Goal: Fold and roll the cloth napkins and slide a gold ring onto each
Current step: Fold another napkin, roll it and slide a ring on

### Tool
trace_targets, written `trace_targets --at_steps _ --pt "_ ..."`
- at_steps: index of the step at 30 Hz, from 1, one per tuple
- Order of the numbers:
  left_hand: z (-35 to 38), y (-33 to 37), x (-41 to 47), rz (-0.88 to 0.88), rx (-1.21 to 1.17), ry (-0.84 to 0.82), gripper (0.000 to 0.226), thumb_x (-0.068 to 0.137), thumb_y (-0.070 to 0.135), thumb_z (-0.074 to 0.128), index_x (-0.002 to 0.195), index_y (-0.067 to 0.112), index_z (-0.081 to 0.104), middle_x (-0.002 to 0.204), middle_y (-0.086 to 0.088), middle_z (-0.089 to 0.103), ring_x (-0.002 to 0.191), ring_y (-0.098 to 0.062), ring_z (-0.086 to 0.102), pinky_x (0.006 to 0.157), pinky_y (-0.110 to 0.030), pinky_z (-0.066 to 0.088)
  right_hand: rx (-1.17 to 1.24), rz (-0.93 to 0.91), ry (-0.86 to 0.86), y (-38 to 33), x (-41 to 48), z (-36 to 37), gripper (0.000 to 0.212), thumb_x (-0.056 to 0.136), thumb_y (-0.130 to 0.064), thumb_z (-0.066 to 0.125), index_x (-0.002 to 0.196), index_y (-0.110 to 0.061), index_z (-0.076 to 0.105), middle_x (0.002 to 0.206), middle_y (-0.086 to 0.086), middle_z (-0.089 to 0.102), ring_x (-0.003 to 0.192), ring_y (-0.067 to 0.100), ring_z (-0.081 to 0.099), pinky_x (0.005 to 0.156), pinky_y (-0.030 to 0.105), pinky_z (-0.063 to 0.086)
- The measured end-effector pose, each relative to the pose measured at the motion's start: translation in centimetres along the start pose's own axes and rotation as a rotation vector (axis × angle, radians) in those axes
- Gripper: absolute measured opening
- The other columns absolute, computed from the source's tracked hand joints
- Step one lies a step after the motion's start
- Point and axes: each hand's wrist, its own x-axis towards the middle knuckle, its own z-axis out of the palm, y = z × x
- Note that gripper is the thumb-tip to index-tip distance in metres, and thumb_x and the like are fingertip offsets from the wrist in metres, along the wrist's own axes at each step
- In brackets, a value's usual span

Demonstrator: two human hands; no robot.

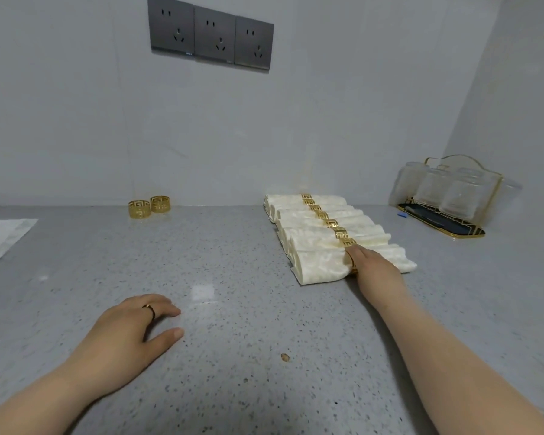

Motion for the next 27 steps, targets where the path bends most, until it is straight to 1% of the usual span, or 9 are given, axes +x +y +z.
trace_targets --at_steps 2,4,6,10,13,17,20,24,27 --pt "0.0 0.2 0.1 0.010 -0.004 -0.005 0.041 0.068 0.071 0.040 0.098 0.043 0.044 0.108 0.025 0.043 0.110 0.000 0.041 0.089 -0.011 0.022 -0.014 -0.004 0.000 0.2 0.1 0.1 0.038 0.094 -0.006 0.036 0.131 -0.015 0.038 0.139 0.002 0.042 0.125 0.018 0.039 0.093 0.027 0.037" --pt "-0.1 0.1 0.0 -0.009 -0.001 -0.003 0.025 0.081 0.055 0.054 0.101 0.042 0.045 0.109 0.023 0.041 0.118 -0.005 0.042 0.090 -0.011 0.021 -0.031 -0.016 -0.004 0.2 0.2 0.2 0.042 0.094 -0.005 0.034 0.136 -0.013 0.033 0.143 0.003 0.038 0.129 0.018 0.035 0.100 0.024 0.031" --pt "0.1 0.0 0.1 -0.008 0.004 0.006 0.026 0.086 0.041 0.056 0.111 0.037 0.053 0.112 0.022 0.041 0.123 -0.006 0.041 0.091 -0.011 0.021 -0.039 -0.019 -0.009 0.2 0.2 0.3 0.047 0.095 -0.005 0.033 0.141 -0.013 0.026 0.149 0.004 0.030 0.135 0.018 0.029 0.108 0.024 0.023" --pt "0.2 -0.3 0.2 -0.008 0.034 -0.008 0.033 0.086 0.040 0.055 0.117 0.030 0.057 0.121 0.018 0.047 0.123 -0.006 0.041 0.093 -0.011 0.022 -0.007 0.049 -0.036 0.1 0.1 0.0 0.063 0.093 -0.003 0.036 0.147 -0.016 0.005 0.155 0.007 0.012 0.142 0.022 0.014 0.114 0.027 0.012" --pt "0.3 -0.4 0.2 -0.009 0.031 -0.013 0.033 0.087 0.042 0.053 0.119 0.031 0.055 0.126 0.017 0.047 0.124 -0.005 0.039 0.096 -0.012 0.022 0.003 0.055 -0.077 -0.4 -0.5 -0.6 0.072 0.089 -0.001 0.041 0.147 -0.015 0.001 0.155 0.009 0.008 0.142 0.023 0.011 0.115 0.028 0.009" --pt "0.2 -0.3 0.1 -0.003 0.034 -0.021 0.036 0.089 0.044 0.049 0.123 0.032 0.051 0.133 0.017 0.044 0.127 -0.004 0.036 0.102 -0.013 0.021 0.075 0.094 0.041 -2.8 -1.9 -1.9 0.066 0.089 0.001 0.038 0.146 -0.013 0.008 0.156 0.009 -0.001 0.144 0.023 0.002 0.116 0.028 0.003" --pt "0.1 -0.4 0.0 -0.013 0.035 -0.036 0.045 0.088 0.056 0.039 0.125 0.032 0.049 0.135 0.016 0.042 0.128 -0.004 0.035 0.104 -0.014 0.021 0.169 0.039 0.064 -6.2 -3.1 -3.2 0.058 0.092 -0.006 0.038 0.145 -0.013 0.017 0.156 0.006 0.004 0.144 0.021 0.005 0.116 0.031 0.006" --pt "0.1 -0.6 -0.1 -0.018 0.017 -0.052 0.042 0.089 0.052 0.045 0.124 0.030 0.051 0.137 0.015 0.043 0.127 -0.004 0.037 0.105 -0.016 0.023 0.309 -0.151 -0.046 -11.9 -4.6 -3.4 0.046 0.095 -0.023 0.042 0.139 -0.014 0.034 0.152 0.002 0.022 0.140 0.017 0.019 0.115 0.028 0.013" --pt "0.1 -0.6 -0.3 -0.024 -0.027 -0.050 0.044 0.086 0.054 0.046 0.123 0.029 0.052 0.137 0.013 0.043 0.125 -0.003 0.039 0.100 -0.012 0.024 0.463 -0.178 -0.278 -15.5 -4.9 -2.5 0.052 0.094 -0.024 0.046 0.141 -0.012 0.029 0.150 0.003 0.025 0.137 0.020 0.026 0.112 0.028 0.021"
